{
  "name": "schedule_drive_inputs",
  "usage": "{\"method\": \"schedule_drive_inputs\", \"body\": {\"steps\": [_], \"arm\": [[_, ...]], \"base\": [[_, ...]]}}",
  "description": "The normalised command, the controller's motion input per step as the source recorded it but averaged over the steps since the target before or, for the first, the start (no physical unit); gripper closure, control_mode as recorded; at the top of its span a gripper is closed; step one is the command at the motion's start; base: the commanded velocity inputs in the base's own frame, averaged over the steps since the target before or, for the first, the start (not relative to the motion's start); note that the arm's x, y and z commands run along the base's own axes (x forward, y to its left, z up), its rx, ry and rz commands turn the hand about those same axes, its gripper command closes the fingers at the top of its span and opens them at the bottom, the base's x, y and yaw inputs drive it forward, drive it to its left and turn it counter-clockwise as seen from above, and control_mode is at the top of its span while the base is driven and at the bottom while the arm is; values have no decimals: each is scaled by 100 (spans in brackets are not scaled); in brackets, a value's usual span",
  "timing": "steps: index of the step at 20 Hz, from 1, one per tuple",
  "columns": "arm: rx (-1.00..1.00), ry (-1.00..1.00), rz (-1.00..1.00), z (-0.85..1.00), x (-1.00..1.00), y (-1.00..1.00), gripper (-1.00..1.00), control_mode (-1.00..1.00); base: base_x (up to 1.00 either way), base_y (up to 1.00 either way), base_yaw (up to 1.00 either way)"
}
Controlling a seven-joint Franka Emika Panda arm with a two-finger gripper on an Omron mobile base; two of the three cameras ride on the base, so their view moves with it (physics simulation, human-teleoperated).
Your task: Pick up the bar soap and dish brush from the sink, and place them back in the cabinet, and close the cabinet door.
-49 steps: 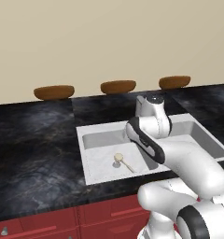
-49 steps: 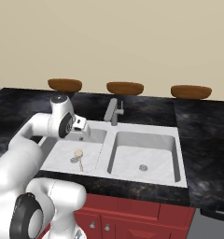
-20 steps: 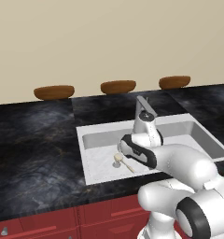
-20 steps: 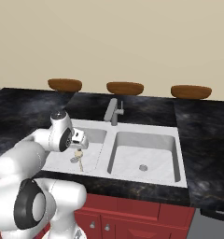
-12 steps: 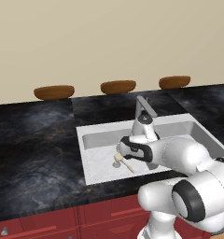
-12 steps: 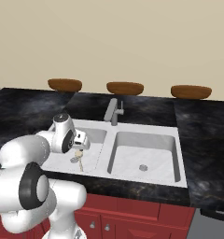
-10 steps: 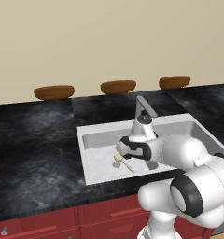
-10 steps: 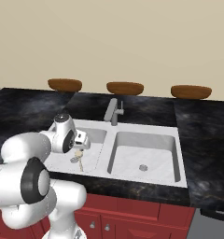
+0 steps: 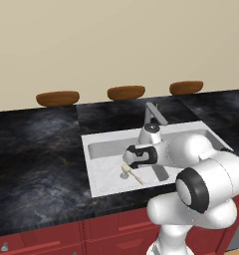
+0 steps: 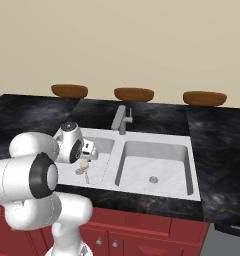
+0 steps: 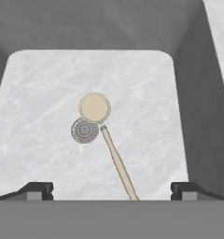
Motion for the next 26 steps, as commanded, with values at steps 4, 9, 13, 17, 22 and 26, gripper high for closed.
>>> {"method": "schedule_drive_inputs", "body": {"steps": [4, 9, 13, 17, 22, 26], "arm": [[0, 0, 0, -27, 5, 0, -100, -100], [0, 0, 0, -24, 6, 0, -100, -100], [0, 0, 0, -17, 6, 0, -100, -100], [0, 0, 0, -18, 7, 0, -100, -100], [0, 0, 0, -17, 4, 0, -100, -100], [0, 0, 0, -20, 3, 0, -100, -100]], "base": [[0, 0, 0], [0, 0, 0], [0, 0, 0], [0, 0, 0], [0, 0, 0], [0, 0, 0]]}}
